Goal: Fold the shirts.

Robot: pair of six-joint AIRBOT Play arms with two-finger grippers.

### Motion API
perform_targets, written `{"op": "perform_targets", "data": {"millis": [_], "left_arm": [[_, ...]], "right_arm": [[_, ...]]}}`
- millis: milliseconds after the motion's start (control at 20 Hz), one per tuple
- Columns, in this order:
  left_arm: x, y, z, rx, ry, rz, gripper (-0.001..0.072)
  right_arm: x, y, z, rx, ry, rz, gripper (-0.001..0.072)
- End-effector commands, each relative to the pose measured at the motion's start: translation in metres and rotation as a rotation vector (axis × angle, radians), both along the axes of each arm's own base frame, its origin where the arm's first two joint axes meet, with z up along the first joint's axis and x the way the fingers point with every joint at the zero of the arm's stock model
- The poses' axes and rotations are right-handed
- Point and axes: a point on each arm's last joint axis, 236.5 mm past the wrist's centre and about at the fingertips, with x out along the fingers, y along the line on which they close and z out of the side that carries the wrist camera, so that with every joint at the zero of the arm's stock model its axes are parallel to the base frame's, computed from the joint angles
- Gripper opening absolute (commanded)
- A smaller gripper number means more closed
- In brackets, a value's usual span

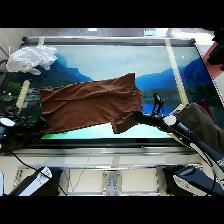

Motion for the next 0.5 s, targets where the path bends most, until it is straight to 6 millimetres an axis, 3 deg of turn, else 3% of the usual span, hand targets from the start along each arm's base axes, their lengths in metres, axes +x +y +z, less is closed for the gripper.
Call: {"op": "perform_targets", "data": {"millis": [0, 150, 250, 350, 450], "left_arm": [[0.025, 0.01, 0.007, 0.029, -0.108, 0.048, 0.0022], [0.022, 0.003, 0.007, 0.004, -0.096, 0.03, 0.0007], [0.028, -0.003, 0.016, -0.022, -0.121, 0.0, 0.0007], [0.052, -0.014, 0.044, -0.067, -0.222, -0.049, 0.0006], [0.083, -0.028, 0.086, -0.132, -0.373, -0.095, 0.0006]], "right_arm": [[0.001, 0.0, 0.001, -0.001, -0.004, -0.004, 0.0026], [0.006, -0.003, 0.005, -0.004, -0.025, -0.02, 0.0025], [0.013, -0.009, 0.02, -0.007, -0.083, -0.04, 0.0024], [0.019, -0.024, 0.045, -0.02, -0.161, -0.059, 0.0024], [0.024, -0.05, 0.071, -0.023, -0.218, -0.114, 0.0024]]}}
